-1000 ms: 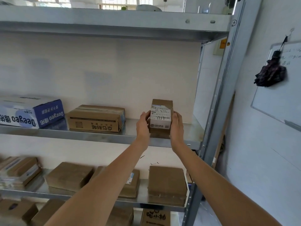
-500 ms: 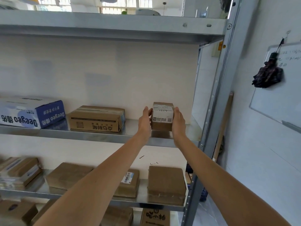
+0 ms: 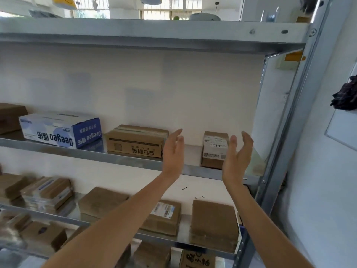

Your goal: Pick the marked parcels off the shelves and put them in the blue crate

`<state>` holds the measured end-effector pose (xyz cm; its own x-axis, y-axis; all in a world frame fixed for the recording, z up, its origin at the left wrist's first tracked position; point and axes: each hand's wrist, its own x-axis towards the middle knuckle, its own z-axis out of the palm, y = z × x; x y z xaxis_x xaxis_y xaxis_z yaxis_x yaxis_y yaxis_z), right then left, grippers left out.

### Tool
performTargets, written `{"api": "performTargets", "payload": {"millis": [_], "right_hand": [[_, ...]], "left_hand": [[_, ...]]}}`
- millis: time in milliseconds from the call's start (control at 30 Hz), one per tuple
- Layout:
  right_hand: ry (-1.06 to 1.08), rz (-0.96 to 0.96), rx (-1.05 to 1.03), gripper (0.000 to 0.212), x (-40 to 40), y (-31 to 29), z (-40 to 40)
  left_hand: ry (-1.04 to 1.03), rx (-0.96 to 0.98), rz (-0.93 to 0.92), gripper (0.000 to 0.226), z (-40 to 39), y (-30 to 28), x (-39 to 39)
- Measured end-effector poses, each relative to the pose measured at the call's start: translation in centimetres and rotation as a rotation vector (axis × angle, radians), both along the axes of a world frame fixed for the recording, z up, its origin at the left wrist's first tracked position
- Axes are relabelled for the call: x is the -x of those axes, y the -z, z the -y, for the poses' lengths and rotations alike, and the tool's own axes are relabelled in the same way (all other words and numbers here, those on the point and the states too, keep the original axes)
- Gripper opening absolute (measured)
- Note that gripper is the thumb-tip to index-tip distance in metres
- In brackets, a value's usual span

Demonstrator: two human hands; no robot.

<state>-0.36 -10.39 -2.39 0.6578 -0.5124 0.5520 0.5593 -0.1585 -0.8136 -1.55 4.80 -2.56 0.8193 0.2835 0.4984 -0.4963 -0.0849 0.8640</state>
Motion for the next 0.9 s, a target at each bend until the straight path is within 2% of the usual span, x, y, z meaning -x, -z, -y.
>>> {"api": "performTargets", "payload": {"millis": [67, 133, 300, 467, 600, 633, 700, 800, 900], "right_hand": [[-0.025, 0.095, 0.110, 0.043, 0.6, -1.0, -2.5], [-0.033, 0.134, 0.202, 0.039, 0.5, -1.9, -5.3], [-0.133, -0.001, 0.247, 0.039, -2.1, -1.5, -12.4], [-0.227, -0.236, 0.189, 0.052, -4.5, 1.0, -18.7], [-0.237, -0.404, 0.112, 0.063, -5.2, 1.9, -20.6], [-0.239, -0.431, 0.099, 0.065, -5.3, 2.0, -20.8], [-0.247, -0.470, 0.084, 0.069, -5.4, 2.0, -21.0], [-0.276, -0.515, 0.092, 0.070, -5.6, 1.7, -20.7], [-0.297, -0.541, 0.113, 0.068, -5.6, 1.6, -20.3]], "left_hand": [[-0.105, -0.148, 0.096, 0.044, -3.9, -0.7, 0.0], [-0.180, -0.205, 0.153, 0.045, -7.6, -1.7, -0.4], [-0.347, -0.205, 0.184, 0.046, -16.4, -2.6, -2.5], [-0.379, -0.146, -0.026, 0.046, -22.9, -1.2, -5.2], [-0.267, -0.061, -0.240, 0.050, -24.7, -0.4, -6.7], [-0.237, 0.017, -0.305, 0.046, -24.7, -0.1, -6.7], [-0.207, 0.198, -0.391, 0.021, -24.7, 0.5, -6.7], [-0.172, 0.253, -0.388, 0.021, -24.7, 1.1, -7.1], [-0.157, 0.288, -0.358, 0.042, -24.8, 1.0, -7.2]]}}
